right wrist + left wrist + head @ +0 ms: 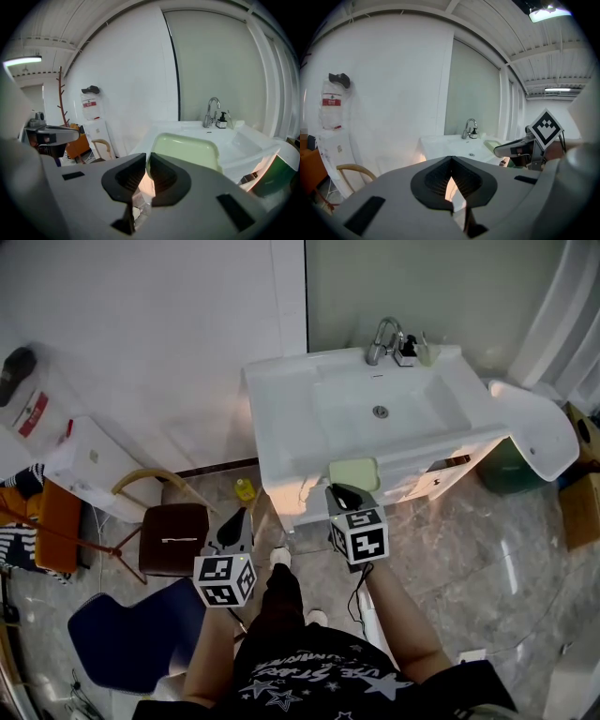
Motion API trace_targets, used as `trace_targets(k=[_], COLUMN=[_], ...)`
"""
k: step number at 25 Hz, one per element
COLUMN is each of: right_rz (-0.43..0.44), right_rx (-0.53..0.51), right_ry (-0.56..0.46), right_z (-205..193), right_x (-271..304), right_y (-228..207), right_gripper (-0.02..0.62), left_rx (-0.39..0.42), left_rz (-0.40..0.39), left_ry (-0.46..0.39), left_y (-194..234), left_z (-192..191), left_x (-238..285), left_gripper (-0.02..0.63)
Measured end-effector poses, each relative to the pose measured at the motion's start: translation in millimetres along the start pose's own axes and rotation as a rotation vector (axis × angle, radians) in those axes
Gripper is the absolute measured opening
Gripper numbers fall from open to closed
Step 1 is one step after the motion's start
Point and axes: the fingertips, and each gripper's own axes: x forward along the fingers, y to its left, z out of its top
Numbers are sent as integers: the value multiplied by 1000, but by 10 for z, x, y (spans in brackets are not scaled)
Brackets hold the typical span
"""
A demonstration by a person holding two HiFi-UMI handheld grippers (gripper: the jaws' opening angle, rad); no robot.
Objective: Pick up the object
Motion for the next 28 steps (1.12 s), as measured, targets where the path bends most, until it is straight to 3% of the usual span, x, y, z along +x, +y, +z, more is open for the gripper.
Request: trace_targets(k=[8,16,28], right_rz=[12,0,-33], right_rx=[39,37,56], right_ry=[0,3,17], right_z=[-319,-468,-797], right_x=[-378,-617,-1212], right_y=[185,439,1485], right_gripper=[40,40,40], left_rx=[-19,-10,-40], left_rz=[15,-15,-30], left_ry=[30,1,21], left_y=[-108,-104,386], left_z=[-314,-299,-671], left_x=[-534,-849,-1985], left_gripper=[17,17,17])
